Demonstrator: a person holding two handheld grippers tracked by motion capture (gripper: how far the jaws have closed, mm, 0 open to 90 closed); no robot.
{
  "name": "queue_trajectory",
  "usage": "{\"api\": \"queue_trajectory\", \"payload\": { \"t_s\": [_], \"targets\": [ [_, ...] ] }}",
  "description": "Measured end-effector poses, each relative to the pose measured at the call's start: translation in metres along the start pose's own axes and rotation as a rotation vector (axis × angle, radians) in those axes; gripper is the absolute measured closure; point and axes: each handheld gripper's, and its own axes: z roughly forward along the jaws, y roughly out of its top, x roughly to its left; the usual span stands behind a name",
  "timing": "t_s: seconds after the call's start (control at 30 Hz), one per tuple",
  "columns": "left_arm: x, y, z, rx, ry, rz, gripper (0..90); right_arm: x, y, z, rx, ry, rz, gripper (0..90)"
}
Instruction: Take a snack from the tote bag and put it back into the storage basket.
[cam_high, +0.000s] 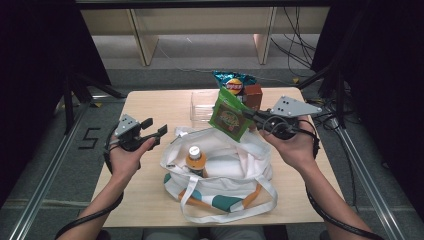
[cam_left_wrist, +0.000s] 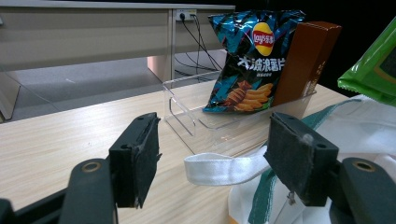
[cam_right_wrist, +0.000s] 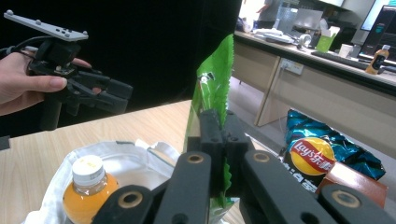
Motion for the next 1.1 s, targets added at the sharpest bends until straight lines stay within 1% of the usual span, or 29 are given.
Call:
{"api": "queue_trajectory", "payload": {
  "t_s": [0.03,0.1,0.13,0.17,0.23,0.3,0.33,0.4,0.47,0.5,0.53,0.57,0.6,0.63,0.67,0.7,0.73,0.77,0.8,0.83,0.87,0.9,0.93,0.97,1.0,1.1],
  "targets": [
    [0.000,0.000,0.000,0.000,0.000,0.000,33.7,-0.001,0.000,0.001,-0.007,-0.005,-0.003,90.0],
    [0.000,0.000,0.000,-0.001,0.000,0.000,33.7,-0.001,0.000,0.001,-0.001,-0.003,-0.001,90.0],
    [0.000,0.000,0.000,0.000,0.000,0.001,33.7,0.000,0.000,0.001,0.007,-0.004,0.025,90.0],
    [0.000,0.000,0.000,0.001,0.000,0.002,33.7,-0.001,0.000,0.002,0.000,0.008,0.013,90.0],
    [0.000,0.000,0.000,0.002,0.000,0.004,33.7,-0.001,0.001,0.002,0.008,0.004,0.033,90.0],
    [0.000,0.000,0.000,0.002,0.000,0.004,33.6,-0.003,0.002,0.002,0.008,0.002,0.020,90.0],
    [0.000,0.000,0.000,0.002,-0.001,0.005,33.7,-0.004,0.003,0.002,-0.008,-0.015,0.008,90.0],
    [0.000,0.000,0.000,0.002,0.000,0.005,33.6,-0.005,0.003,0.002,-0.004,-0.006,0.028,90.0],
    [0.000,0.000,0.000,0.002,-0.001,0.011,33.7,-0.006,0.004,0.002,-0.003,-0.014,0.024,90.0],
    [0.000,0.000,0.000,0.002,0.000,0.009,33.6,-0.007,0.004,0.002,-0.001,-0.014,0.030,90.0],
    [0.000,0.000,0.000,0.002,-0.001,0.011,33.6,-0.008,0.004,0.003,-0.005,-0.019,0.024,90.0],
    [0.000,0.000,0.000,0.001,-0.001,0.004,33.7,-0.009,0.004,0.003,-0.010,-0.026,0.019,90.0],
    [0.000,0.000,0.000,0.000,0.000,0.003,33.7,-0.008,0.003,0.003,-0.009,-0.028,0.032,90.0],
    [0.000,0.000,0.000,-0.001,0.001,0.000,33.6,-0.009,0.003,0.004,-0.009,-0.024,0.026,90.0],
    [0.000,0.000,0.000,-0.001,0.000,-0.001,33.7,-0.010,0.003,0.005,-0.010,-0.027,0.029,90.0],
    [0.000,0.000,0.000,-0.001,0.001,-0.001,33.7,-0.011,0.003,0.005,-0.015,-0.035,0.019,90.0],
    [0.000,0.000,0.000,-0.001,0.000,-0.001,33.6,-0.011,0.003,0.005,-0.004,-0.033,0.032,90.0],
    [0.000,0.000,0.000,-0.001,0.000,0.000,33.6,-0.013,0.002,0.006,-0.014,-0.041,0.021,90.0],
    [0.000,0.000,0.000,0.000,0.000,0.004,33.7,-0.012,0.002,0.007,-0.011,-0.035,0.035,90.0],
    [0.000,0.000,0.000,0.001,0.000,0.002,33.6,-0.014,0.002,0.007,-0.011,-0.039,0.024,90.0],
    [0.000,0.000,0.000,0.002,0.000,0.008,33.7,-0.013,0.002,0.007,-0.012,-0.044,0.036,90.0],
    [0.000,0.000,0.000,0.002,0.000,0.009,33.7,-0.014,0.001,0.007,-0.018,-0.051,0.032,90.0],
    [0.000,0.000,0.000,0.001,0.000,0.002,33.7,-0.014,0.001,0.008,-0.023,-0.057,0.030,90.0],
    [0.000,0.000,0.000,-0.002,-0.001,0.001,33.6,-0.014,0.001,0.008,-0.021,-0.061,0.034,90.0],
    [0.000,0.000,0.000,0.000,0.000,0.002,33.6,-0.014,0.000,0.008,-0.023,-0.066,0.032,90.0],
    [0.000,0.000,0.000,0.001,-0.001,0.003,33.6,-0.018,-0.001,0.010,-0.035,-0.088,0.007,90.0]
  ]
}}
